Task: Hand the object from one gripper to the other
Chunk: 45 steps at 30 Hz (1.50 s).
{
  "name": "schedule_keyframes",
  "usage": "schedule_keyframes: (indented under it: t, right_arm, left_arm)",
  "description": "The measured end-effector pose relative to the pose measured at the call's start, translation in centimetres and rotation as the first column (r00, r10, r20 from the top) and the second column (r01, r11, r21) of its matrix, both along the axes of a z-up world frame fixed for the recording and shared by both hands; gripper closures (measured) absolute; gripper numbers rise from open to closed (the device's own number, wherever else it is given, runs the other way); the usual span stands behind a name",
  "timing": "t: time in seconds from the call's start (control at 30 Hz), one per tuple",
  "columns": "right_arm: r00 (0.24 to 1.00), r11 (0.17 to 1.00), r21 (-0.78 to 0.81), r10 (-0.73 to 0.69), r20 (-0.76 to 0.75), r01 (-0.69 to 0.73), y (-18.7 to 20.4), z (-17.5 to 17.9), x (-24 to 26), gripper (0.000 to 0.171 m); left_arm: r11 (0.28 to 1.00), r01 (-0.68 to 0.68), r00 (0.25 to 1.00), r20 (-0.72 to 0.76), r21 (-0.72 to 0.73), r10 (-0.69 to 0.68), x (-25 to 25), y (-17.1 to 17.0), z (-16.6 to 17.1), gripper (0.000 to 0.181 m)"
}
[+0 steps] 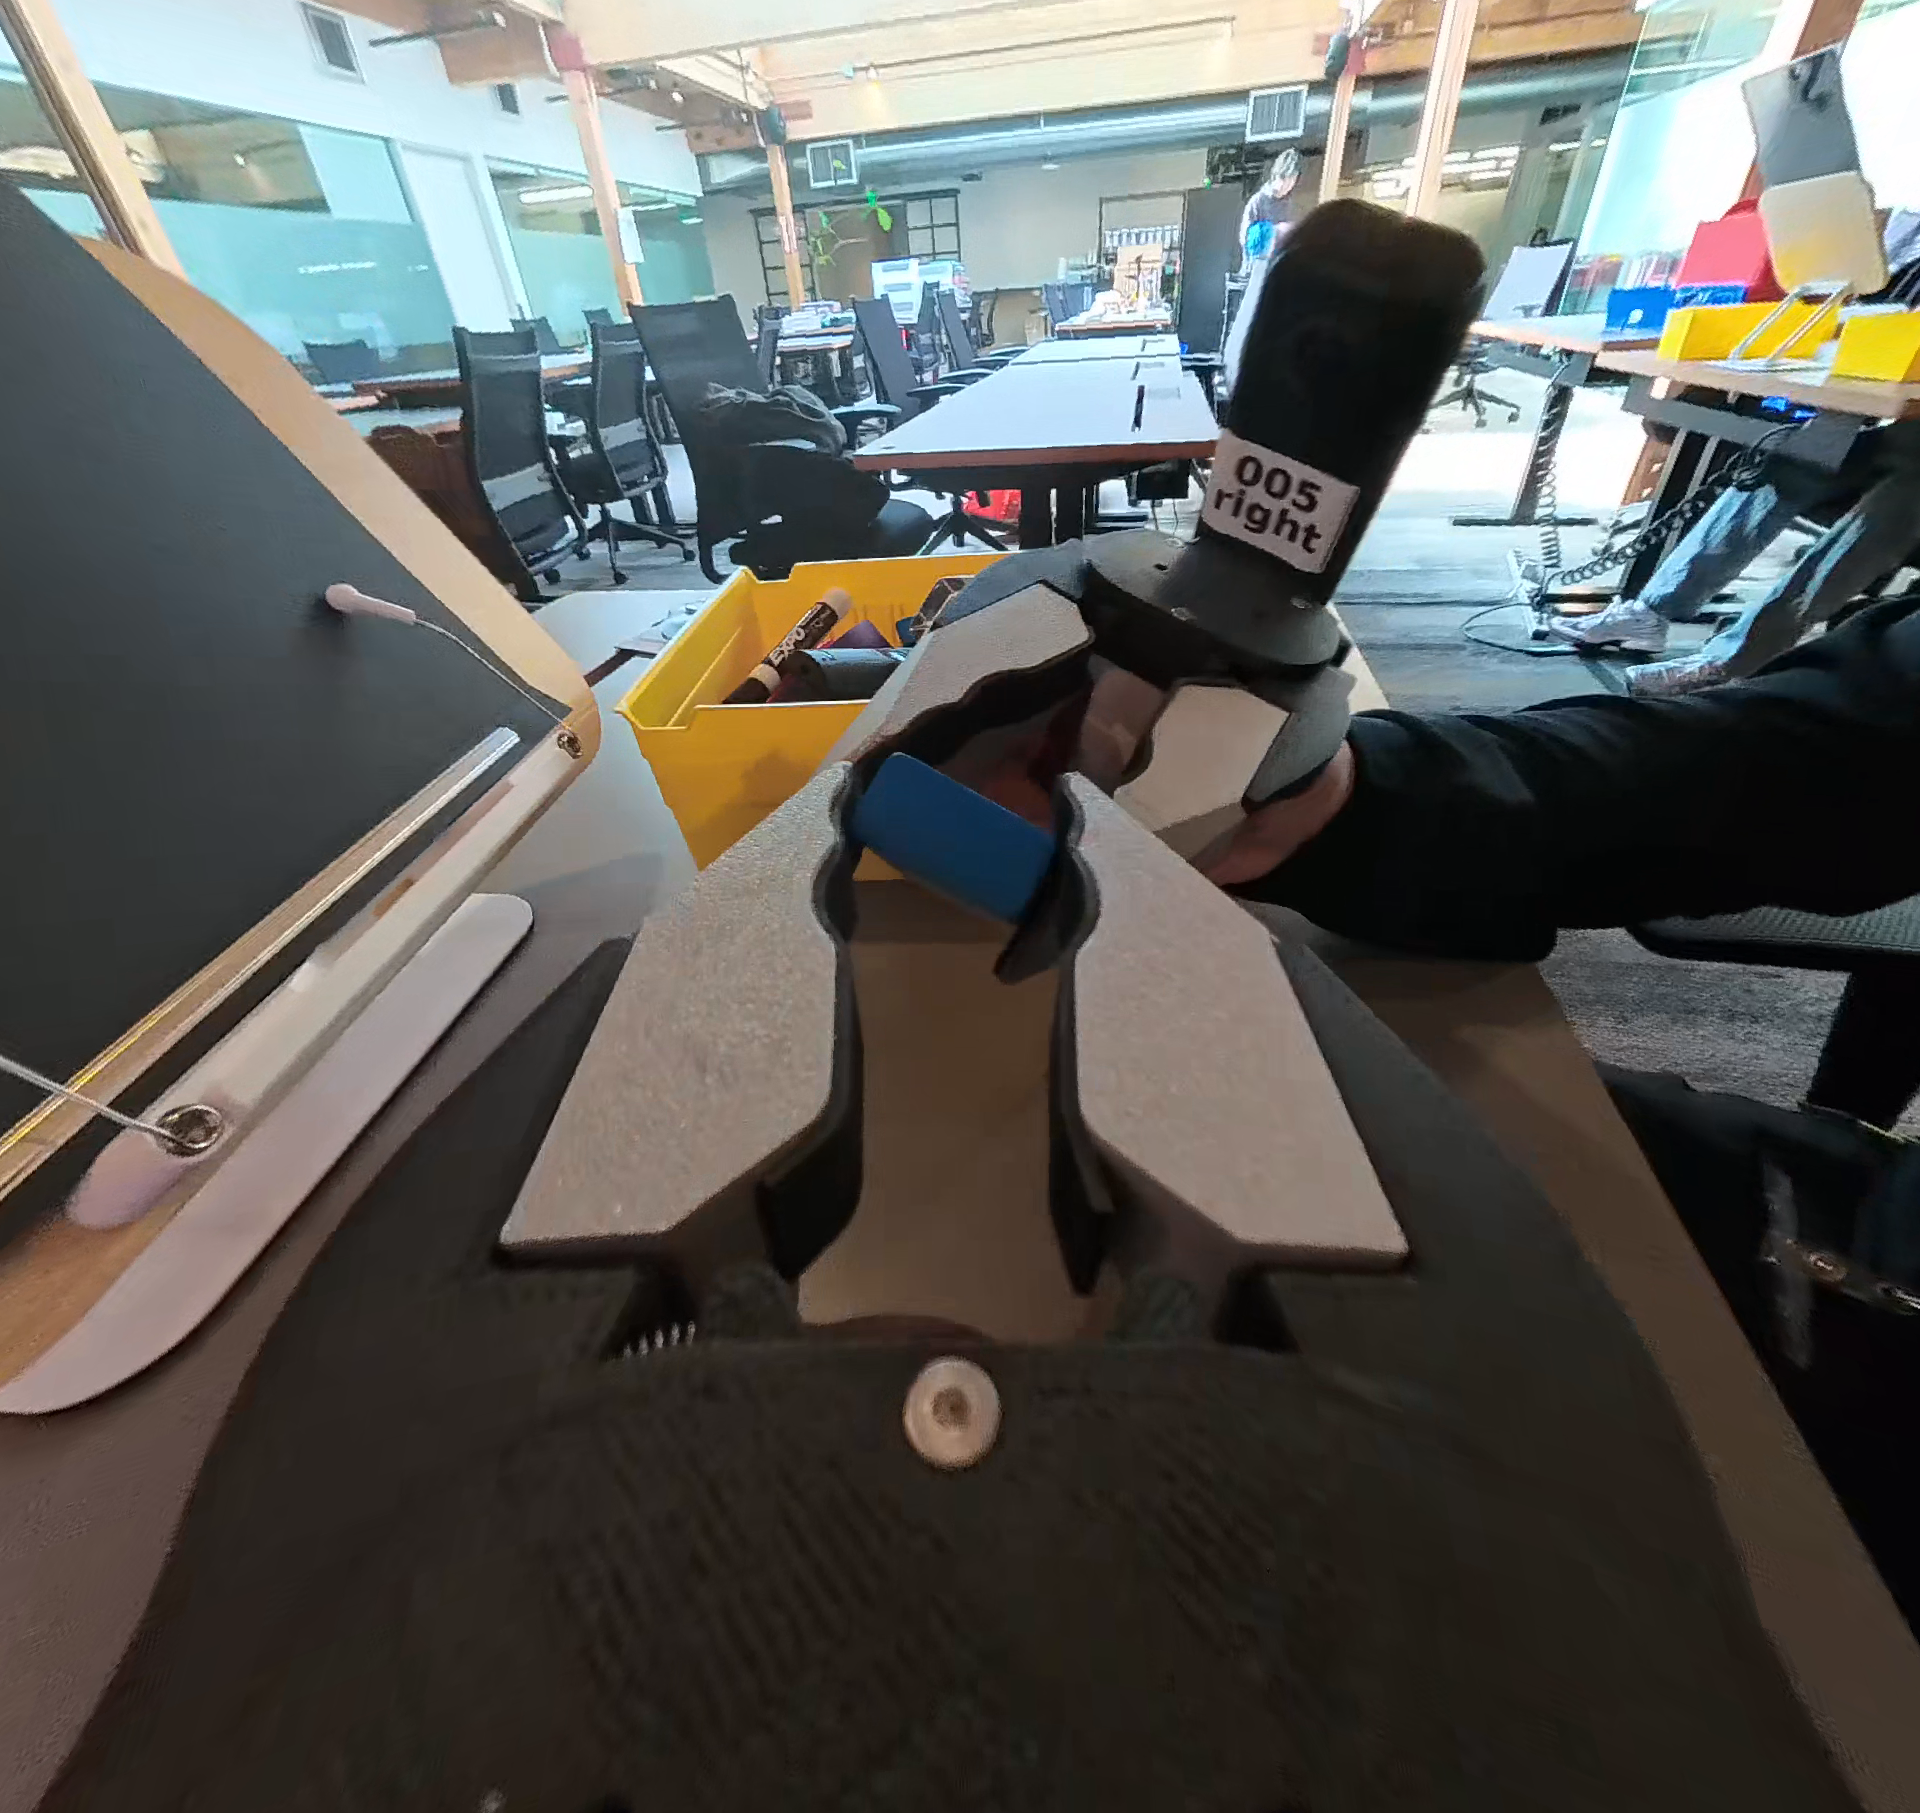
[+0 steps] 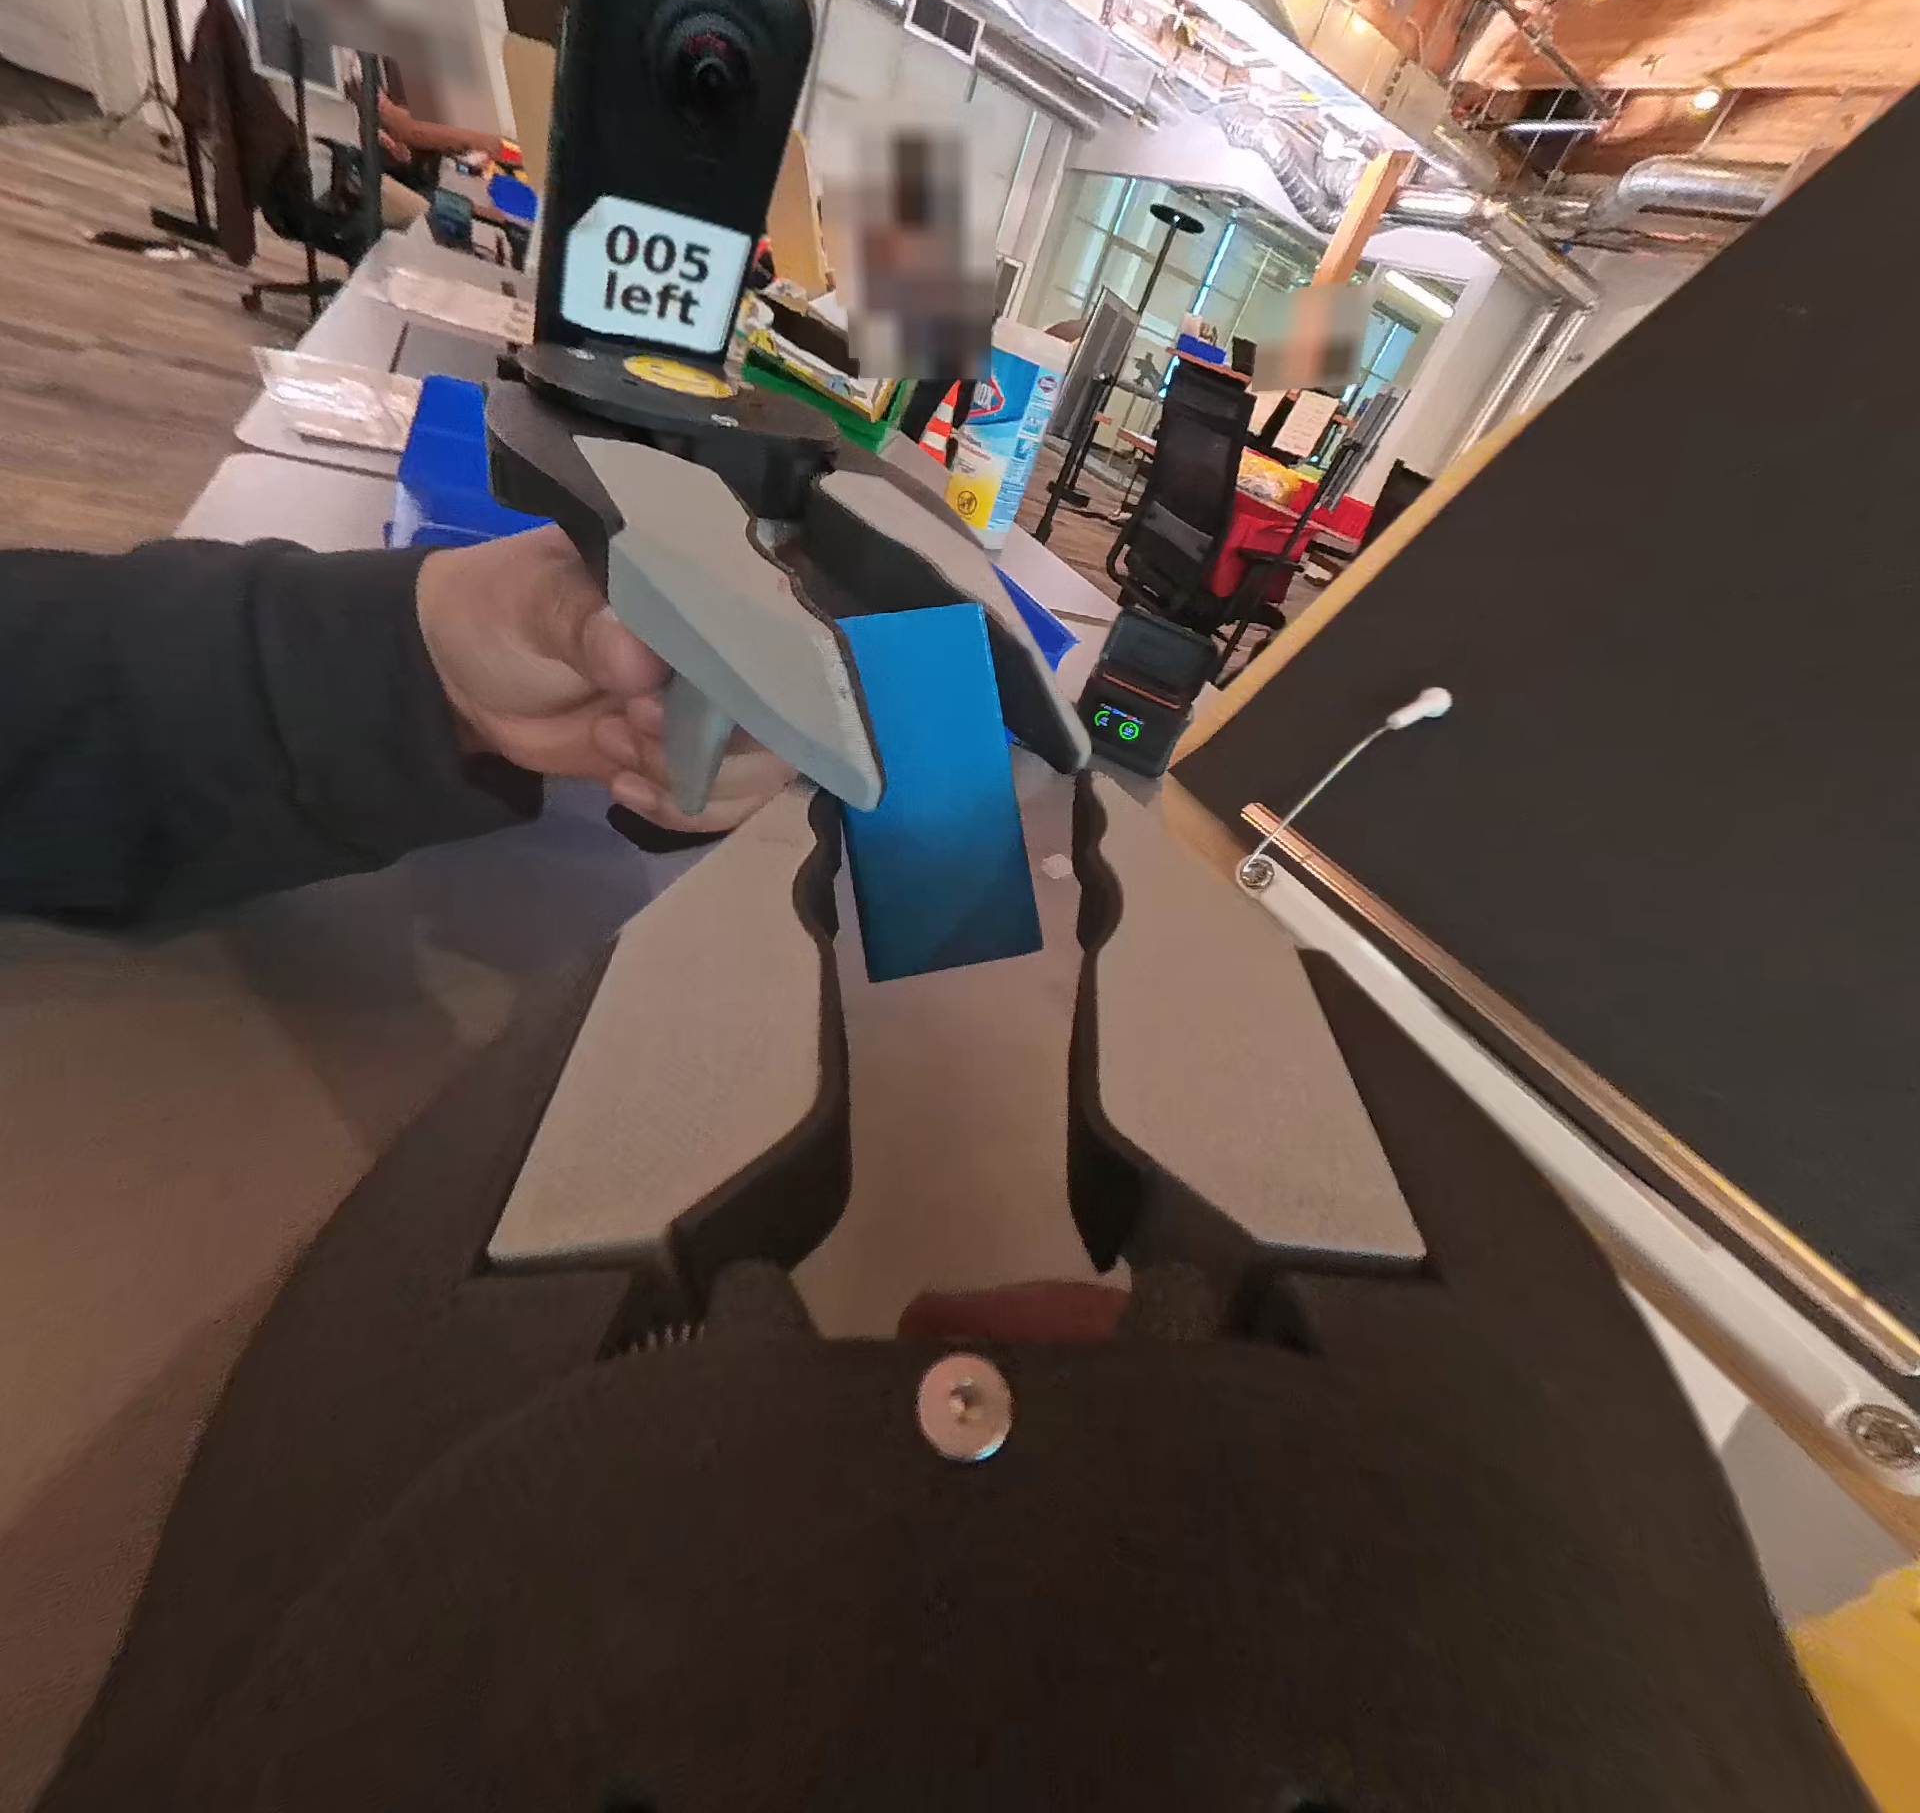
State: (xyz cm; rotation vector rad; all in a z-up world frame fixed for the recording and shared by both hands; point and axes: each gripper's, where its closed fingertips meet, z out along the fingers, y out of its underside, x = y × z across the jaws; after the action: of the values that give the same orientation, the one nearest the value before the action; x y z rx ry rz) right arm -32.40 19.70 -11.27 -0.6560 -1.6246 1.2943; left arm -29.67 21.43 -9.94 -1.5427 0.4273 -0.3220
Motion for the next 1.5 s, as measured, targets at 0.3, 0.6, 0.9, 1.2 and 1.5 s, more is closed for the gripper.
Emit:
schedule_keyframes:
  t: [0.3,0.6,0.9,1.2,1.5]
  right_arm:
    - [0.992,0.972,0.201,-0.122,-0.018,0.123,0.6,-0.9,-0.7,0.138]
    - [0.936,0.903,0.248,-0.349,-0.049,0.35,3.5,-0.6,-1.2,0.138]
    - [0.928,0.933,-0.055,-0.36,-0.1,0.356,3.3,9.3,6.4,0.171]
    - [0.92,0.963,-0.128,-0.182,0.348,0.239,5.9,3.0,7.7,0.171]
    - [0.815,0.997,0.055,-0.07,0.575,0.048,0.6,-6.8,15.3,0.126]
  left_arm:
    - [0.999,-0.045,0.998,0.047,-0.01,0.045,-0.9,0.5,-0.2,0.151]
    - [0.989,-0.129,0.957,0.271,0.066,0.107,-3.6,0.4,2.0,0.128]
    - [0.986,-0.147,0.946,0.304,0.078,0.117,-4.2,0.5,2.0,0.13]
    - [0.967,-0.168,0.94,0.265,-0.191,0.215,-4.0,3.2,-3.0,0.141]
    - [0.952,-0.197,0.928,0.268,-0.235,0.259,-4.7,3.2,-3.6,0.142]
